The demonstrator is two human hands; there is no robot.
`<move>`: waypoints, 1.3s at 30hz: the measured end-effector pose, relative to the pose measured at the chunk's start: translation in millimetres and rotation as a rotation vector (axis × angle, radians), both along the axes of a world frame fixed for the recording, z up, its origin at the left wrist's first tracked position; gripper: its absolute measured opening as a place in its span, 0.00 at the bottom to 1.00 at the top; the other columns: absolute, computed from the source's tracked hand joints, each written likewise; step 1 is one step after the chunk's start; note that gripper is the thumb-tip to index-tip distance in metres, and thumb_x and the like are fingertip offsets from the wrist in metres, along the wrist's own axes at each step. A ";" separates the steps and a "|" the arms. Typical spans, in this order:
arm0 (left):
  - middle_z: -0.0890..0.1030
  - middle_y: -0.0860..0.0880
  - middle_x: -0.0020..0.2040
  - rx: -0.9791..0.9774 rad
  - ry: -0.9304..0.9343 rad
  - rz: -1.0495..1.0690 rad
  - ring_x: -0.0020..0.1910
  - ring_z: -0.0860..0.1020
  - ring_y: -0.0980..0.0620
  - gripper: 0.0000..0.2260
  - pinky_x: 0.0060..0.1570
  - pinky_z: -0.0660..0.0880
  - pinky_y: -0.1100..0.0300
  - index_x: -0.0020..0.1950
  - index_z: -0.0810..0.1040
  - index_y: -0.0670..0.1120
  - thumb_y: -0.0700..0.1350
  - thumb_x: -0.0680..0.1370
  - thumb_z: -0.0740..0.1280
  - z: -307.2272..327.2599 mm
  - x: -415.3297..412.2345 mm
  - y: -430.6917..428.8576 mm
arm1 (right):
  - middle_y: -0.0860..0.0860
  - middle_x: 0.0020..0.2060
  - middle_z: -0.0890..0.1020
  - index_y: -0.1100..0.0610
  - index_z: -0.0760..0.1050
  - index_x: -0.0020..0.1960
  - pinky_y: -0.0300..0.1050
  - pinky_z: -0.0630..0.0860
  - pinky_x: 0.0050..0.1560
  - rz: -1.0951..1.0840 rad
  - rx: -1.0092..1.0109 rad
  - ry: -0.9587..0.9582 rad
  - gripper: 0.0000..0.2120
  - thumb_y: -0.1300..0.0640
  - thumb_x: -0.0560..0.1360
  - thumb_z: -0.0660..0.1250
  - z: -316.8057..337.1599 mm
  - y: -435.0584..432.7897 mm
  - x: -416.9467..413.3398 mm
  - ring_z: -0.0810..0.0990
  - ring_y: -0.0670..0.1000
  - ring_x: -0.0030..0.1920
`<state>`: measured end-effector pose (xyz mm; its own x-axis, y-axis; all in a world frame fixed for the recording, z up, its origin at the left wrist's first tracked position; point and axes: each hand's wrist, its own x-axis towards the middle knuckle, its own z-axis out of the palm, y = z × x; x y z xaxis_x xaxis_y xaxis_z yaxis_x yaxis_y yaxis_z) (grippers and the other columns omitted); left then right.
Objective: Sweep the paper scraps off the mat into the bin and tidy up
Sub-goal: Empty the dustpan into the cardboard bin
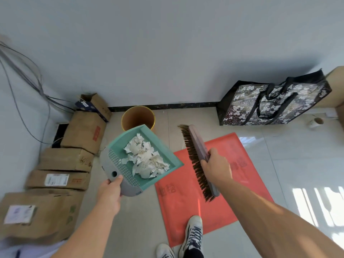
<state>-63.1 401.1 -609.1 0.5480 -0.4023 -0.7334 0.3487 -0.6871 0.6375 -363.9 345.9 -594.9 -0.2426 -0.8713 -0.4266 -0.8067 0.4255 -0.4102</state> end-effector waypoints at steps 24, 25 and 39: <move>0.78 0.37 0.63 0.245 0.244 0.121 0.50 0.79 0.43 0.13 0.53 0.78 0.49 0.64 0.74 0.38 0.37 0.79 0.66 -122.0 124.5 -270.3 | 0.51 0.38 0.76 0.53 0.66 0.49 0.51 0.77 0.37 0.101 0.151 0.028 0.07 0.52 0.77 0.63 -70.3 -257.5 165.8 0.76 0.54 0.36; 0.78 0.38 0.63 0.268 0.262 0.122 0.50 0.79 0.43 0.13 0.52 0.78 0.50 0.63 0.74 0.38 0.37 0.79 0.66 -130.2 128.0 -280.8 | 0.51 0.38 0.76 0.53 0.66 0.49 0.51 0.77 0.38 0.102 0.167 0.038 0.07 0.52 0.76 0.63 -77.8 -267.3 172.5 0.76 0.54 0.37; 0.75 0.38 0.67 0.410 0.348 0.158 0.65 0.75 0.41 0.21 0.51 0.77 0.51 0.71 0.69 0.39 0.34 0.78 0.66 -188.8 143.9 -366.7 | 0.52 0.38 0.77 0.53 0.66 0.50 0.55 0.81 0.40 -0.007 0.255 0.061 0.07 0.52 0.77 0.63 -126.5 -339.0 212.6 0.78 0.53 0.37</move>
<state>80.8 34.4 -797.9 0.2757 0.0215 -0.9610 0.6097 -0.7768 0.1576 -151.3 7.0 -721.4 -0.2805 -0.7358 -0.6164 -0.8232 0.5147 -0.2397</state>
